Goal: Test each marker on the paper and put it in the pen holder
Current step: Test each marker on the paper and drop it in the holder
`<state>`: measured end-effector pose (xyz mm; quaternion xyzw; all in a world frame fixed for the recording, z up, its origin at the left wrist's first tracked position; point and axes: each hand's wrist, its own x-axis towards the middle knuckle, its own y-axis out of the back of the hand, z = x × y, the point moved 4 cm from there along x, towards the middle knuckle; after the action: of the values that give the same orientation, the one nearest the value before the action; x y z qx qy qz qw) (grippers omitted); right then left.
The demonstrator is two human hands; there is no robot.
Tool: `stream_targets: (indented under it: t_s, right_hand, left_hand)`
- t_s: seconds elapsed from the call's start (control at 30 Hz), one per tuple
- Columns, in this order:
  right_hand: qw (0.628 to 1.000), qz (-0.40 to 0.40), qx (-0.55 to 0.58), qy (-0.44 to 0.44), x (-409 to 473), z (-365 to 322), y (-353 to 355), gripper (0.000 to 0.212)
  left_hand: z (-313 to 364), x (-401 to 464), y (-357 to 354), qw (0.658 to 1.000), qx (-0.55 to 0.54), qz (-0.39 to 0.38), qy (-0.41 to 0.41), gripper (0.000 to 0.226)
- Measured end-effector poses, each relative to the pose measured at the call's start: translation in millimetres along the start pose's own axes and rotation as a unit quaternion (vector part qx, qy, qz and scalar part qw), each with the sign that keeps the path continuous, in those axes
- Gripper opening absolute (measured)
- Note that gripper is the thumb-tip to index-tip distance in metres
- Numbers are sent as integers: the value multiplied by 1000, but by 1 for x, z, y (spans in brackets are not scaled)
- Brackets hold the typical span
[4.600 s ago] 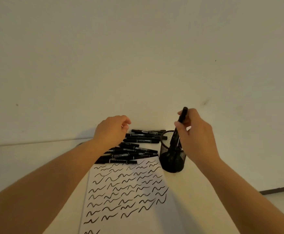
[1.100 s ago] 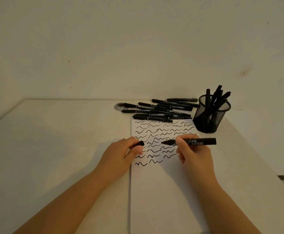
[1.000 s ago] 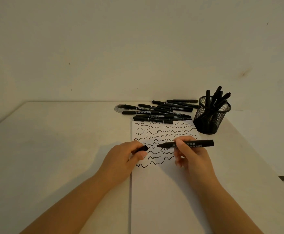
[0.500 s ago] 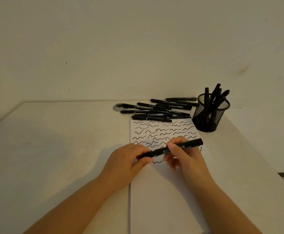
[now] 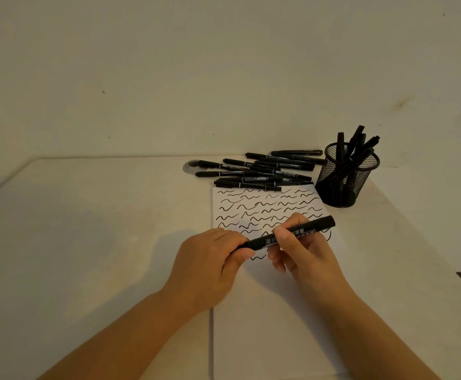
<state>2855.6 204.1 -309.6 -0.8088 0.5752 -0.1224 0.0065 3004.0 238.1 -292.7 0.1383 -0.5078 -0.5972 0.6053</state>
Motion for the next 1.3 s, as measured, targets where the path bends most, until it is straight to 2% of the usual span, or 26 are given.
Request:
stream_targets:
  t_s: [0.07,0.2,0.37,0.5,0.6,0.67,0.73,0.8,0.83,0.9,0.97,1.03,1.1,1.13,1.3]
  right_hand:
    - [1000,-7,-1,6,0,0,-1,14]
    - [1000,-15,-8,15,-1,-1,-2,19]
    - [999,-34,-15,17,-1,-4,-3,21]
    - [996,41,-78,-9,1,-5,-2,23]
    - [977,104,-181,-47,6,-6,4,38]
    - [963,138,-228,-32,6,-14,10,43]
    - [933,162,-319,42,7,-30,15,35]
    - [860,150,-455,177,11,-51,16,10]
    - [811,138,-519,231,14,-60,14,15]
    - [747,108,-596,274,25,-70,16,30]
    - [707,91,-630,309,34,-80,21,23]
    - [686,82,-642,333,43,-90,29,15]
    - [687,79,-642,332,53,-102,38,13]
    - [702,84,-633,315,60,-108,45,13]
    - [832,180,-490,184,94,-135,91,13]
  left_hand:
    - [-3,0,-2,999,-40,-21,28,40]
    - [-7,-1,-6,986,-131,-67,74,22]
    - [-14,-1,-9,954,-243,-137,113,25]
    - [-14,5,-6,966,-209,-78,132,21]
    - [-11,16,4,976,-166,-20,136,18]
    - [-8,27,11,982,-133,5,135,13]
    - [-4,39,19,989,-73,23,128,9]
    - [4,54,23,995,-12,23,99,17]
    - [10,63,24,996,13,22,80,19]
    - [22,80,25,997,60,24,31,22]
    - [34,95,24,995,98,27,-19,27]
    - [46,110,26,990,118,41,-68,31]
    - [55,126,31,988,103,70,-95,28]
    - [57,135,34,989,84,77,-91,26]
    - [33,191,30,996,67,52,4,25]
